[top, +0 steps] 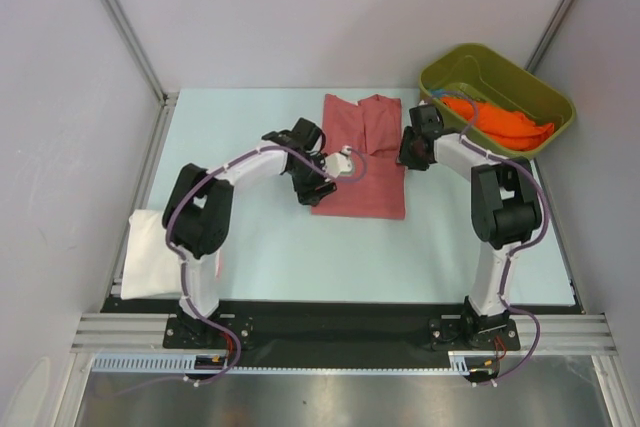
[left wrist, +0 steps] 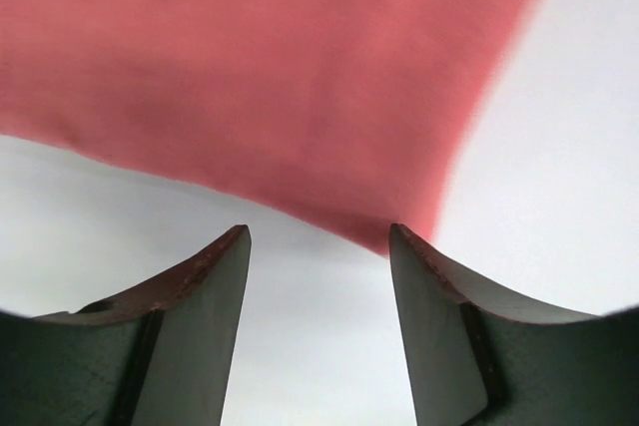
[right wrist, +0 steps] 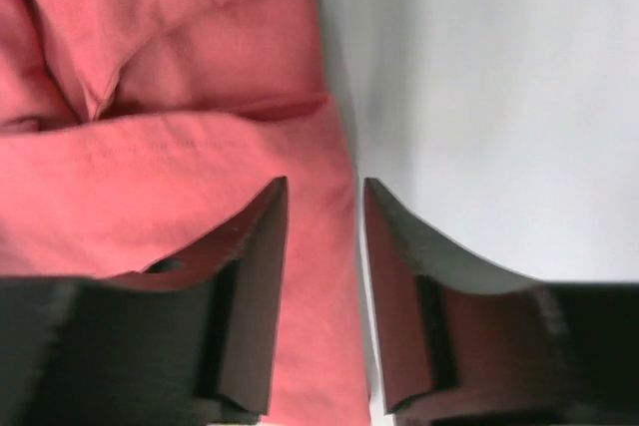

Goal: Fold and stack the t-shirts
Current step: Fold the tshirt

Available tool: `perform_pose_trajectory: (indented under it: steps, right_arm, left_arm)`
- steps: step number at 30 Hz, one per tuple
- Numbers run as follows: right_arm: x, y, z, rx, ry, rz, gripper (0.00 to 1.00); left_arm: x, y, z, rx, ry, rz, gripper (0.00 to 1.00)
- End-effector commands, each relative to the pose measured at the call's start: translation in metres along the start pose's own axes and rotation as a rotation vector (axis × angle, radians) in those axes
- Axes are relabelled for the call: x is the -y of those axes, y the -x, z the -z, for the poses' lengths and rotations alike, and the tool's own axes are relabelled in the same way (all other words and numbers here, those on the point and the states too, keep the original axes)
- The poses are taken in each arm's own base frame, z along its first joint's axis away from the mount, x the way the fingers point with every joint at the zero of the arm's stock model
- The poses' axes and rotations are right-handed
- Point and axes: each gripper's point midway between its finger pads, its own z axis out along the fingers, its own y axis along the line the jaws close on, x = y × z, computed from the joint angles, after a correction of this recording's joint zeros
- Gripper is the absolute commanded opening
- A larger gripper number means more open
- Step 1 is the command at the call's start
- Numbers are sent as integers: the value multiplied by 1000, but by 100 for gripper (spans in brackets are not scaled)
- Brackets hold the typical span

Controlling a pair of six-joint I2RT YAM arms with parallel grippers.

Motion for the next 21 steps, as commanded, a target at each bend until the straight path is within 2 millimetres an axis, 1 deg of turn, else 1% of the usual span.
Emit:
perform_pose_trajectory:
  steps: [1,2,3,4,5,6,8,9,10,11,12,13,16,18,19,20,21]
  right_arm:
    - [-8,4,43,40,13,77,44]
    - [-10,2,60,54,19,90,46]
    - [-7,-24,62,9,8,107,49]
    - [-6,-35,66,-8,6,110,50]
    - [-5,-44,76,-16,8,111,51]
    - [2,-72,74,-71,-9,115,53]
    - [4,-94,76,-115,1,116,54]
    - [8,-113,74,-156,-2,113,54]
    - [9,-122,74,-176,5,113,54]
    - [6,-128,73,-185,25,110,54]
    - [7,-133,73,-192,25,104,54]
    - [12,-142,72,-208,13,90,54]
    - [15,-144,68,-208,8,69,54]
    - [18,-149,70,-225,0,72,53]
    - [18,-148,71,-218,1,70,52]
    - [21,-151,71,-219,0,69,51]
    - [23,-152,70,-217,-1,66,46]
  left_arm:
    - [23,4,29,25,2,-257,64]
    - [26,1,29,20,9,-296,65]
    - [34,-3,29,20,30,-349,66]
    - [37,-3,29,24,42,-420,68]
    - [39,-4,28,24,52,-453,68]
    - [43,-2,24,31,68,-496,69]
    - [44,0,19,32,78,-499,70]
    - [45,3,15,42,83,-500,70]
    - [45,4,13,46,86,-501,70]
    - [46,5,11,49,88,-503,70]
    - [47,8,8,59,97,-506,70]
    - [46,5,3,48,102,-496,70]
    - [48,1,-8,35,116,-464,69]
    - [52,-4,-13,33,108,-453,68]
    - [52,-4,-14,35,112,-451,67]
    - [52,-5,-15,35,119,-449,66]
    - [51,-5,-17,37,127,-453,64]
